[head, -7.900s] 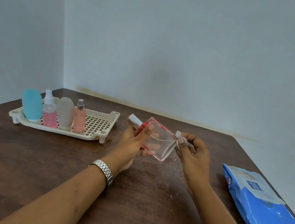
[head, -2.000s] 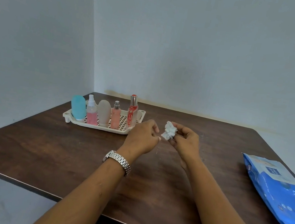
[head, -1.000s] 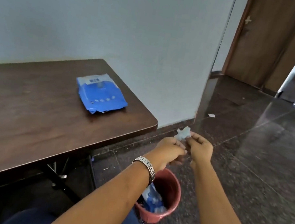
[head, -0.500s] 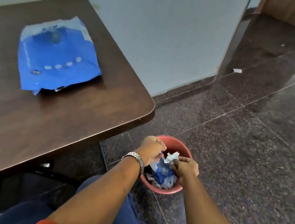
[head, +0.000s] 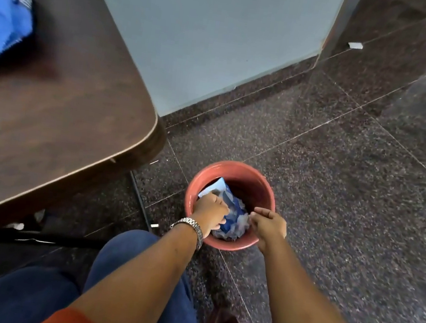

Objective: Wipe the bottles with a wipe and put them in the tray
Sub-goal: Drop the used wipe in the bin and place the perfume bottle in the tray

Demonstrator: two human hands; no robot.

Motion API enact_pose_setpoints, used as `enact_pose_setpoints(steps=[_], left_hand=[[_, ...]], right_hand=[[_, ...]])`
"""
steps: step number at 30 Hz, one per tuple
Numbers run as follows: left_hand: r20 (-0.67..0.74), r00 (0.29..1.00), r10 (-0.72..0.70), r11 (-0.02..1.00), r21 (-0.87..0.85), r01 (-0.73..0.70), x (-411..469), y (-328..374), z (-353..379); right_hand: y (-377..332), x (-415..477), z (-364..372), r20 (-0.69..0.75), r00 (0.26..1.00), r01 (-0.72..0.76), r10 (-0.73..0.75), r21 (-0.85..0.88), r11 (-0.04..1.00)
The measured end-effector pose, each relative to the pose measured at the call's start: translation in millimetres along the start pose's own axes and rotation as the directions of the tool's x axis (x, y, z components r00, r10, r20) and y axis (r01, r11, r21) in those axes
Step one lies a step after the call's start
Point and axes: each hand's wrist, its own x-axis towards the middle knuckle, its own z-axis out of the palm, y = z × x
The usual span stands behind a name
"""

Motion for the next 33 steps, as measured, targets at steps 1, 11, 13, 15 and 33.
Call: enact_pose_setpoints(steps=[1, 11, 13, 15, 33], left_hand=[[-0.004, 1.000, 0.005, 1.000, 0.007, -0.005, 1, 0, 0], [0.007, 0.996, 0.091, 0.994, -0.060, -0.091, -29, 20, -5], [-0.005, 0.992, 0.127, 0.989, -0.071, -0.128, -42, 26, -7], [-0.002, 0.985, 0.174, 0.980, -0.098, -0.174, -59, 32, -9], [-0.068, 0.623, 0.780, 0.616, -0.093, -0.782, -329, 100, -75]], right_hand=[[5, 7, -1, -0.001, 1.000, -0.002, 0.002, 0.007, 1.000], [-46, -43, -3, 0.025, 0.997, 0.070, -0.076, 0.185, 0.980], [-57, -58, -4, 0.033, 0.994, 0.100, -0.109, 0.198, 0.975], [-70, -75, -6, 0.033, 0.989, 0.131, -0.141, 0.213, 0.968], [-209, -340, -39, 0.021, 0.705, 0.620, -0.709, 0.467, 0.630]])
